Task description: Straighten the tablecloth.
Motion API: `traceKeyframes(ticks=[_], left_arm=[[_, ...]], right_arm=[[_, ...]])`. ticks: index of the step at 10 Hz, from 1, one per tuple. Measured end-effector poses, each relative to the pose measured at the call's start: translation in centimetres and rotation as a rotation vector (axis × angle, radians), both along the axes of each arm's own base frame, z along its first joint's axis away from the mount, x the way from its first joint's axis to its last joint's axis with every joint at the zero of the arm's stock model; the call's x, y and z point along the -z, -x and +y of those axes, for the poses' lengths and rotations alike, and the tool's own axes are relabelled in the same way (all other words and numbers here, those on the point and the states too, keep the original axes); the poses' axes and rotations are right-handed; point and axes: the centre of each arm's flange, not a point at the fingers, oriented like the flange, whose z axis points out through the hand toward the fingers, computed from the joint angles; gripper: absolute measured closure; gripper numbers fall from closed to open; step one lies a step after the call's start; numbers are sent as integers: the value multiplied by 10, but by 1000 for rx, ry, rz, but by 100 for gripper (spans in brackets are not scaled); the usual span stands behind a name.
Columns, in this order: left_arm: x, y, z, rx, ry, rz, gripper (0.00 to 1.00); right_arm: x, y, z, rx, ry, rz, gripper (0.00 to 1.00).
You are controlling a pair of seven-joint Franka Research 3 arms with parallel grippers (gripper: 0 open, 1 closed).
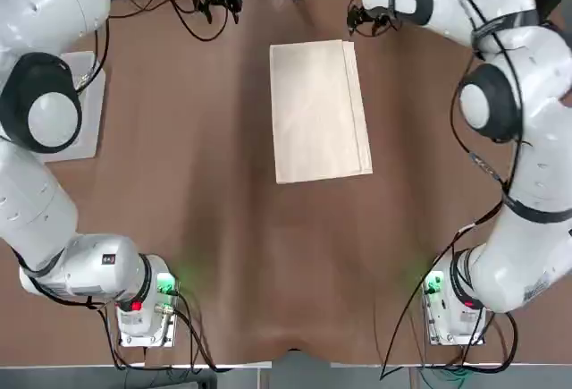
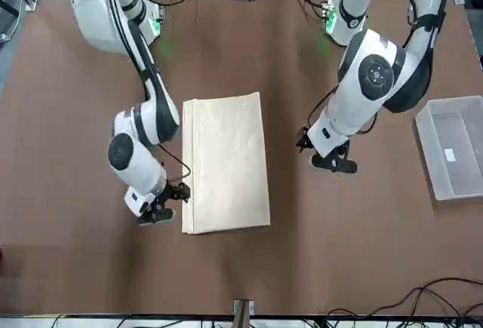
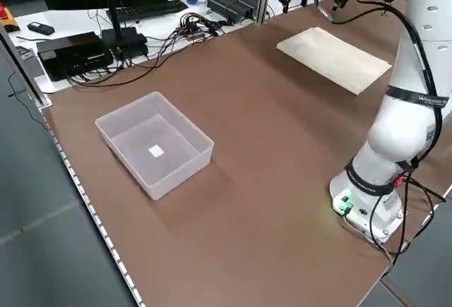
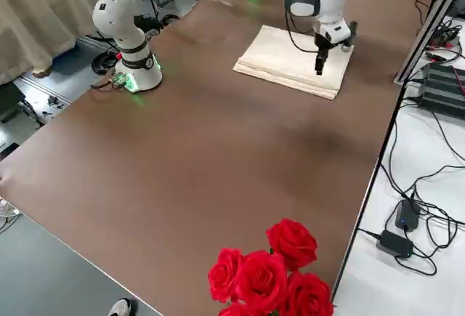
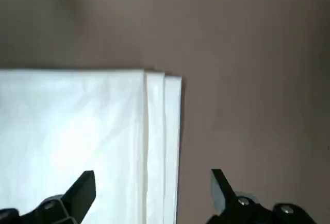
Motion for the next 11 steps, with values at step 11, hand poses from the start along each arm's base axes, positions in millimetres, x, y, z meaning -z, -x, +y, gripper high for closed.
traceKeyframes(ticks=[11], left_arm=[[-145, 31, 183, -90, -65, -107, 0]], right_arm=[[108, 74, -91, 5, -470, 113, 5]])
